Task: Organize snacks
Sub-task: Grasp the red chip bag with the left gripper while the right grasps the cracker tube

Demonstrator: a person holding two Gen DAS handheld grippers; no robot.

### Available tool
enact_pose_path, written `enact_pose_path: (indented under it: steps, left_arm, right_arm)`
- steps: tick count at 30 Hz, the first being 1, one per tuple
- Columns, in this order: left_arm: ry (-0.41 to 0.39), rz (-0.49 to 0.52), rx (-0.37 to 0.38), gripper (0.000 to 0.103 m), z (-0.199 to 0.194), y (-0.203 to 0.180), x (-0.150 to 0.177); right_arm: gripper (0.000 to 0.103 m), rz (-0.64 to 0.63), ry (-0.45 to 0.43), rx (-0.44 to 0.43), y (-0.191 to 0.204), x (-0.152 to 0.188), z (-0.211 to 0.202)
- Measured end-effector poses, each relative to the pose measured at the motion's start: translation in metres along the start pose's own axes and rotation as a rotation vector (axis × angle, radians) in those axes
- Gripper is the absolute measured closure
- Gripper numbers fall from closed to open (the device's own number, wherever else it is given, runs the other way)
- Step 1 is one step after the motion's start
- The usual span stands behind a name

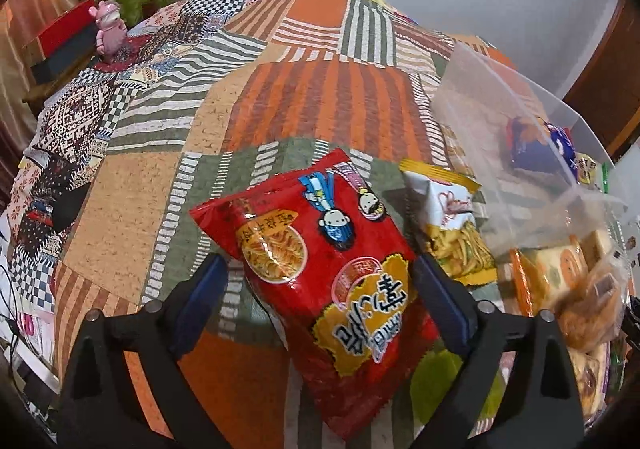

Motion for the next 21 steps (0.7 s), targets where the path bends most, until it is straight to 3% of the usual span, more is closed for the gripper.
enact_pose_path:
  steps: [2,3,4,5,7,13,14,21]
  left_arm:
    - [-0.001,-0.012,0.013,0.006,0.003,0.002,-0.001]
    - [-0.004,-0.014,0.019,0.006,0.003,0.003,-0.001]
    - [-0.005,-0.015,0.031,0.012,0.002,0.003,-0.001]
    - [-0.002,-0.012,0.052,0.021,0.001,0.001,0.000]
    - [-0.022,0.013,0.044,0.028,-0.003,-0.003,0.001]
    - [-0.067,0.048,0.039,0.052,-0.021,-0.002,0.000]
    - [-0.072,0.049,0.043,0.062,-0.025,-0.001,0.000]
    - [-0.113,0.101,0.029,0.070,-0.051,-0.005,0.001]
  right_arm:
    - [0.046,-0.003,-0.002,0.003,0.001,0.000,0.001]
    - [0.054,-0.004,-0.008,0.006,0.001,0.000,0.000]
    - [0.061,-0.007,-0.012,0.000,0.002,0.000,0.000]
    - [0.062,-0.006,-0.015,-0.008,0.004,-0.001,0.001]
    - [0.066,0.002,-0.021,-0.008,0.003,-0.001,-0.001]
    - [0.068,0.018,-0.036,-0.024,0.000,0.001,-0.004]
    - [0.068,0.019,-0.038,-0.023,0.000,0.001,-0.004]
    - [0.068,0.032,-0.067,-0.019,-0.004,0.002,-0.015]
Point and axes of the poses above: each gripper's, at about its wrist camera, not at the fingertips, and z roughly the way its jaws point, y to its left, x to its underside, the point moved 5 cm from there along z, roughly the way its jaws point, and after that the axes turned 14 degrees about -z, right-handed, at the moved point
